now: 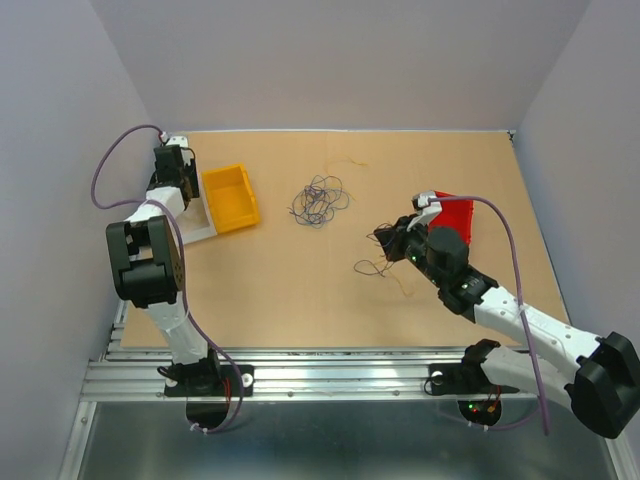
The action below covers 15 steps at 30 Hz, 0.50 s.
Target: Untangle the cables
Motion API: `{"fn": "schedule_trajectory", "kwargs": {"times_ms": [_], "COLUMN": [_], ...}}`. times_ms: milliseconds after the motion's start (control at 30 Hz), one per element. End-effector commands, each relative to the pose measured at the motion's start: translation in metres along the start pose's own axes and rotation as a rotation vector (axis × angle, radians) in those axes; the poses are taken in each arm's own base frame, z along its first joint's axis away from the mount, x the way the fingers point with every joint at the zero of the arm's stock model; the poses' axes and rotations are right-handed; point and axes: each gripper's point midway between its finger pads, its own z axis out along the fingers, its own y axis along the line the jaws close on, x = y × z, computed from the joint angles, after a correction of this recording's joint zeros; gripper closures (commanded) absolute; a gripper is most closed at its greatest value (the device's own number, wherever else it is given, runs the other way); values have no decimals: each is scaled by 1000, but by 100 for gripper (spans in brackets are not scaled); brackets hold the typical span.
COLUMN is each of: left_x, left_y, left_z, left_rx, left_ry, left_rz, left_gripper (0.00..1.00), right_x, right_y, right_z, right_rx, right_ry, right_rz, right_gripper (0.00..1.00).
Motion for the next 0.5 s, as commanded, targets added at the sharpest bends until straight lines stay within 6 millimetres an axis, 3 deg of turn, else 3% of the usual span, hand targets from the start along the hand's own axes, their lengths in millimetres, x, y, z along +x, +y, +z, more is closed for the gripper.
{"fn": "schedule_trajectory", "kwargs": {"times_ms": [0, 100, 200, 233, 300, 467], "left_x": [-16, -13, -7, -6, -3, 2], "left_y": [20, 22, 18, 17, 16, 11], "left_z": [-3, -3, 0, 1, 2, 0], "left_rx": [-29, -21, 4, 8, 10, 40], "left_ry": [-23, -25, -7, -3, 4, 13], "left_rz": [-31, -40, -34, -35, -30, -22], "left_gripper": [43, 46, 69, 84, 100, 100], "right_x": [-51, -51, -51, -51, -52, -52], "right_y": [20, 21, 20, 20, 19, 18], "right_z": [-4, -5, -6, -7, -8, -9], "right_rx": [-57, -58, -55, -55, -54, -48], "right_ry": [-142, -145, -146, -147, -151, -153], "right_rz": [7, 6, 6, 5, 6, 6], "right_gripper": [99, 99, 99, 99, 100, 99]}}
